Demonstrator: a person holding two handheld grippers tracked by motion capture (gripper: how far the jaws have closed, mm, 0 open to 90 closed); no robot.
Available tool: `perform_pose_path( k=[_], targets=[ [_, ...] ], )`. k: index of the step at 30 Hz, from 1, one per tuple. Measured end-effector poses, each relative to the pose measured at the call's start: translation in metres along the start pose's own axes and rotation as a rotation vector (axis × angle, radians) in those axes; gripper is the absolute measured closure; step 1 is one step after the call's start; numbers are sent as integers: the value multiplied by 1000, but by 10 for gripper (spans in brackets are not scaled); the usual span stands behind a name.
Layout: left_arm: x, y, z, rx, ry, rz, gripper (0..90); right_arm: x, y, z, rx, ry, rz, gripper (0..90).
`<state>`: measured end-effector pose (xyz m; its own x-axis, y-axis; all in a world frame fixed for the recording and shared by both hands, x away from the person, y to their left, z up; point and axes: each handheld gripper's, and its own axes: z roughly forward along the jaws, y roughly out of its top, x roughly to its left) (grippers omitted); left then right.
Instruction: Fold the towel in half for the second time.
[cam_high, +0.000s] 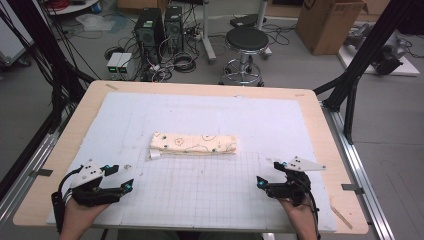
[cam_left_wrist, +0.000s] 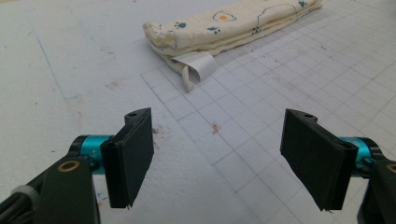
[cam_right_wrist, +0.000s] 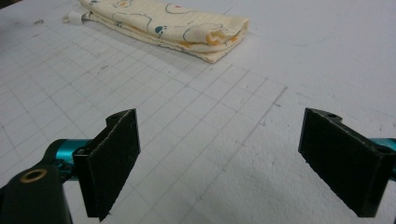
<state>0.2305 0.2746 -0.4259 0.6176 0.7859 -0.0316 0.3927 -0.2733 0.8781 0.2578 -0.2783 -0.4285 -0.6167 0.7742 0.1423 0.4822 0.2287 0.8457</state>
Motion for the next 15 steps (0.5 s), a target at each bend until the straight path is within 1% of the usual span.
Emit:
perform_pose_path(
  k=[3,8,15],
  targets=[
    [-1,-1,-2,-3,2,-4,261,1,-3,-4,-2,-2,3,122],
    [-4,-2,-4,1,3,2,260,3,-7,-10,-9,-2,-2,122],
    [-8,-3,-1,16,-16,22,260,6,-7,-11,-14,0,0,122]
  ],
)
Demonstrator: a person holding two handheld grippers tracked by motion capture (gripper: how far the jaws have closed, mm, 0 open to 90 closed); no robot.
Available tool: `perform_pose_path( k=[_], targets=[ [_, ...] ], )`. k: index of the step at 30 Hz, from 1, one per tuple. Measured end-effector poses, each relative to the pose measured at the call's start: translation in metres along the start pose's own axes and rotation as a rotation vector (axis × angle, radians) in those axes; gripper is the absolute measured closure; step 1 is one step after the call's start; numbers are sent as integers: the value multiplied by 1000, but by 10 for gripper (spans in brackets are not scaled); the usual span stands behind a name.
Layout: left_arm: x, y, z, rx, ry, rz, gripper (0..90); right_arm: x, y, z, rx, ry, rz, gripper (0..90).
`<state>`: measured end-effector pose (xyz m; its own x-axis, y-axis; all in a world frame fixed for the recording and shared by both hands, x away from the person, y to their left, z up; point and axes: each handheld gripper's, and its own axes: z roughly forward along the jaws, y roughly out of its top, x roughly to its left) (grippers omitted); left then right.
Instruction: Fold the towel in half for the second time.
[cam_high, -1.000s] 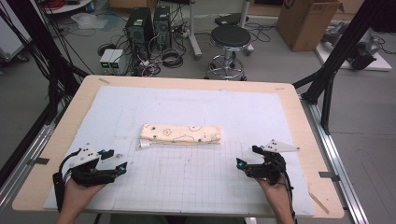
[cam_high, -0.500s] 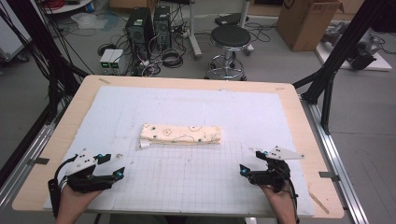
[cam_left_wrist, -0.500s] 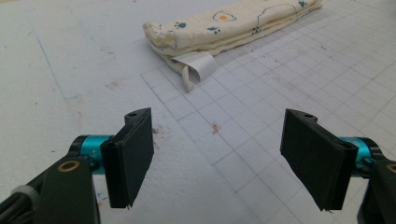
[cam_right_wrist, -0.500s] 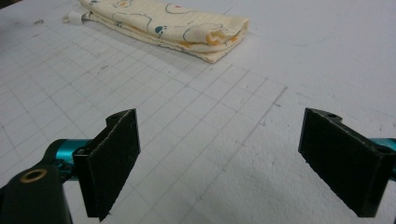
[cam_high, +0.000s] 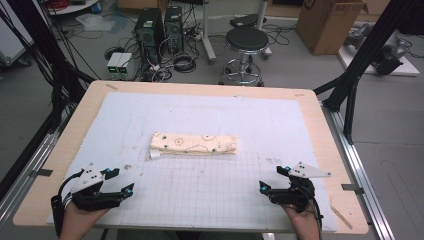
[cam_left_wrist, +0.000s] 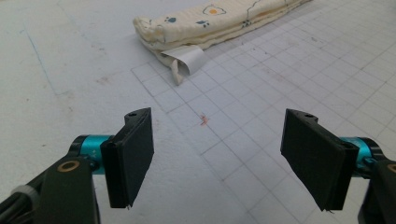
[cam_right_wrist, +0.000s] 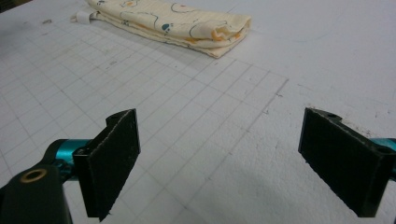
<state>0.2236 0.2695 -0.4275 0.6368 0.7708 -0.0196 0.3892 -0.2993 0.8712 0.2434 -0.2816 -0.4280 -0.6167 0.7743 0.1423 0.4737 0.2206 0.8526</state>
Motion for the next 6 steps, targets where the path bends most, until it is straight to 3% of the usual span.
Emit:
perform_pose_path(
  k=[6],
  targets=[
    [0,1,5,5,-5,9,260,3,2,6,2,-6,-13,122]
  ],
)
